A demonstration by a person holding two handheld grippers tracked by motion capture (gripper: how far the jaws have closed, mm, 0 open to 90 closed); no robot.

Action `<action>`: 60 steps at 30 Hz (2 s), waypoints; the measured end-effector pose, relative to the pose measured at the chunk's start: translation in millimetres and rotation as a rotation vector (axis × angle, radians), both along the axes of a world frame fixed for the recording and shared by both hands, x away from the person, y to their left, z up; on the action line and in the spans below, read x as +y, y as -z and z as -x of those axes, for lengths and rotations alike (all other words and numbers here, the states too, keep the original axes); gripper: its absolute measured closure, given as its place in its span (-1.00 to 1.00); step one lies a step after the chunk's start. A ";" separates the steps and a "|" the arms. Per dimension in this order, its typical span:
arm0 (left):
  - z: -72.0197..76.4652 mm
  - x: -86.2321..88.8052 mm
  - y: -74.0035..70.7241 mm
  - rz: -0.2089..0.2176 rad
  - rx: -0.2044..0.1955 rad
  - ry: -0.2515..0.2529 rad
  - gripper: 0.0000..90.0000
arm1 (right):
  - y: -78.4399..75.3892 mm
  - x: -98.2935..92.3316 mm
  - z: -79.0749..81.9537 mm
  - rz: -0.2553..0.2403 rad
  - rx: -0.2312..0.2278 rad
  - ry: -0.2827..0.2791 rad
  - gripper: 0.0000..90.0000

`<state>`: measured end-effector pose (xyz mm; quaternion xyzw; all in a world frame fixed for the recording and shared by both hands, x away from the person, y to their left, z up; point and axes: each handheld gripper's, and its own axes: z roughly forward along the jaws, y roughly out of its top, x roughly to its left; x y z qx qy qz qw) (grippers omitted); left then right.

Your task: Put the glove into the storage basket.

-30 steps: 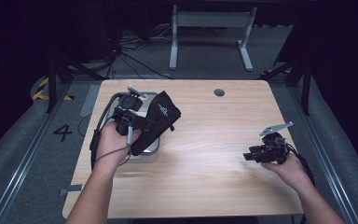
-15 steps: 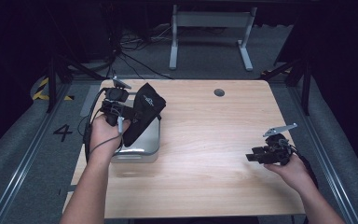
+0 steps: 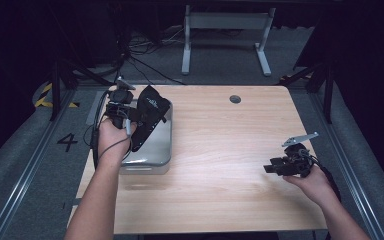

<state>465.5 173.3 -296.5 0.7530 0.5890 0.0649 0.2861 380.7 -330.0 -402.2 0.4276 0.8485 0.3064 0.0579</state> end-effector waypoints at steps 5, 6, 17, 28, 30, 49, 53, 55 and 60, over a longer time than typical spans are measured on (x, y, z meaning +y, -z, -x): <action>-7.7 -1.1 7.8 0.008 0.014 -0.021 0.44 | 0.0 1.3 0.4 0.003 0.003 -0.006 0.17; -7.7 -1.1 7.8 0.008 0.014 -0.021 0.44 | 0.0 1.3 0.4 0.003 0.003 -0.006 0.17; -18.6 3.4 37.2 0.022 0.036 -0.068 0.44 | 0.6 -0.7 1.0 -0.001 0.003 -0.001 0.17; -25.1 3.6 67.1 0.040 0.088 -0.090 0.43 | 1.7 -0.5 0.7 -0.001 0.009 -0.003 0.16; -25.4 3.5 69.1 0.039 0.094 -0.091 0.44 | 1.7 -0.5 0.9 -0.002 0.008 -0.001 0.16; -34.2 4.6 101.1 0.007 0.188 -0.120 0.42 | 2.7 1.0 1.2 0.001 0.012 -0.004 0.16; -35.7 5.7 104.2 0.014 0.204 -0.134 0.32 | 2.5 0.6 1.3 -0.001 0.013 -0.009 0.16; -36.4 8.1 104.1 0.015 0.195 -0.137 0.15 | 1.9 -0.4 1.2 -0.002 0.006 -0.006 0.17; -34.4 9.1 99.0 -0.004 0.154 -0.134 -0.16 | -1.7 -2.7 2.4 -0.013 -0.009 -0.003 0.16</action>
